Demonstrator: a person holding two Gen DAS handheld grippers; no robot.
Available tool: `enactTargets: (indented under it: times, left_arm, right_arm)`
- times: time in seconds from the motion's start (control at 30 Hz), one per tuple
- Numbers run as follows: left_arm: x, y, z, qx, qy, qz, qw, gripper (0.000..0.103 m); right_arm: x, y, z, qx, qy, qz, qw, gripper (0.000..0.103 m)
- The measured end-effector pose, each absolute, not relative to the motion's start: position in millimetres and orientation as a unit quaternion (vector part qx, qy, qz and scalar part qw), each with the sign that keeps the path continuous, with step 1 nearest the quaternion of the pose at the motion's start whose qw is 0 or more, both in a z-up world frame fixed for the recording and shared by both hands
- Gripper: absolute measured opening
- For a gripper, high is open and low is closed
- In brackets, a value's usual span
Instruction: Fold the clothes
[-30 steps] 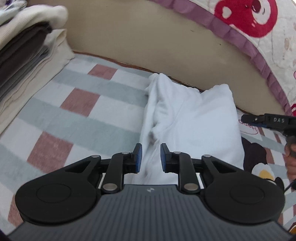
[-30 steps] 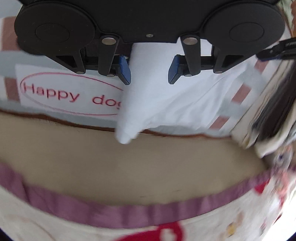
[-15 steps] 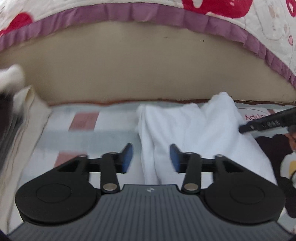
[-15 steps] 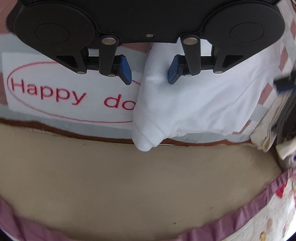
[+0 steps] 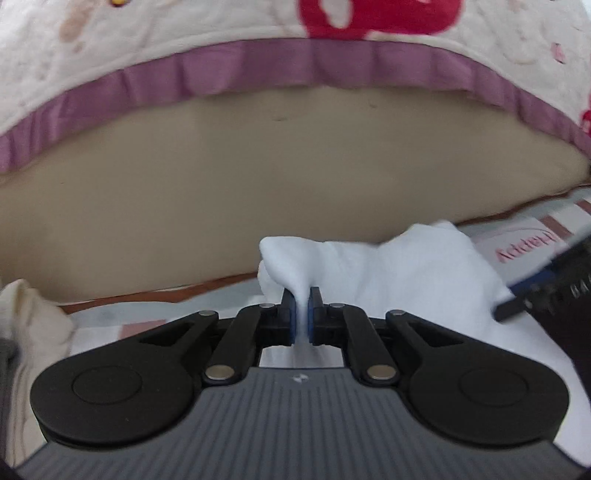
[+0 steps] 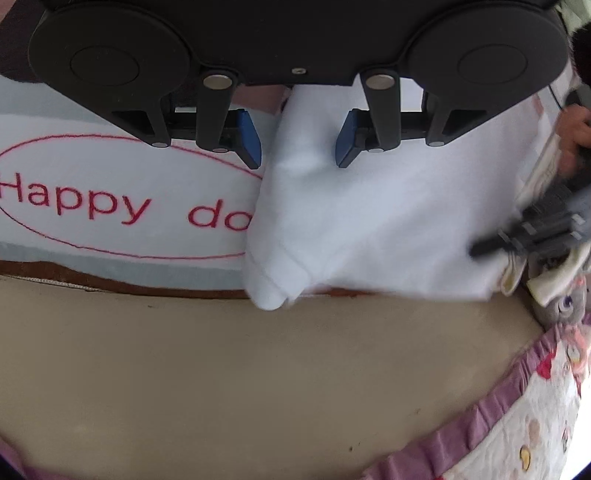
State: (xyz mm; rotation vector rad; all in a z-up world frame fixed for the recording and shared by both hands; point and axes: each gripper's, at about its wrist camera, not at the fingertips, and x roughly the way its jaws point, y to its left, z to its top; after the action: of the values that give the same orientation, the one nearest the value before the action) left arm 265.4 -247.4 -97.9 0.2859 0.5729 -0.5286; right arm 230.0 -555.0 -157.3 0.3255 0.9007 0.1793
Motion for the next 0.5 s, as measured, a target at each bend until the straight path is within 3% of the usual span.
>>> enactTargets:
  times: [0.13,0.2,0.27,0.4,0.5]
  left_arm:
    - [295.9,-240.0,-135.0,0.111,0.349,-0.237,0.900,0.008]
    - [298.3,-232.3,-137.1,0.090,0.365,-0.223,0.899,0.023]
    - [292.8,-225.4,-126.2,0.078,0.364,-0.200,0.906,0.028]
    - [260.2,-219.9,-98.4,0.068,0.342,-0.253,0.903,0.028]
    - [224.9,-228.6,-110.2,0.140,0.350,-0.281,0.883,0.026]
  right_arm:
    - [229.9,-547.6,-159.1,0.127,0.434,0.079,0.889,0.051]
    - [229.1,-543.8,-156.1,0.110,0.436,0.073,0.890,0.051]
    - [225.8,-541.4,-151.1,0.097,0.437,0.063,0.892,0.054]
    - [209.6,-531.4,-138.1,0.100,0.410,0.068,0.904,0.055]
    - [202.0,-507.1,-138.5,0.041,0.402,0.086,0.911,0.060]
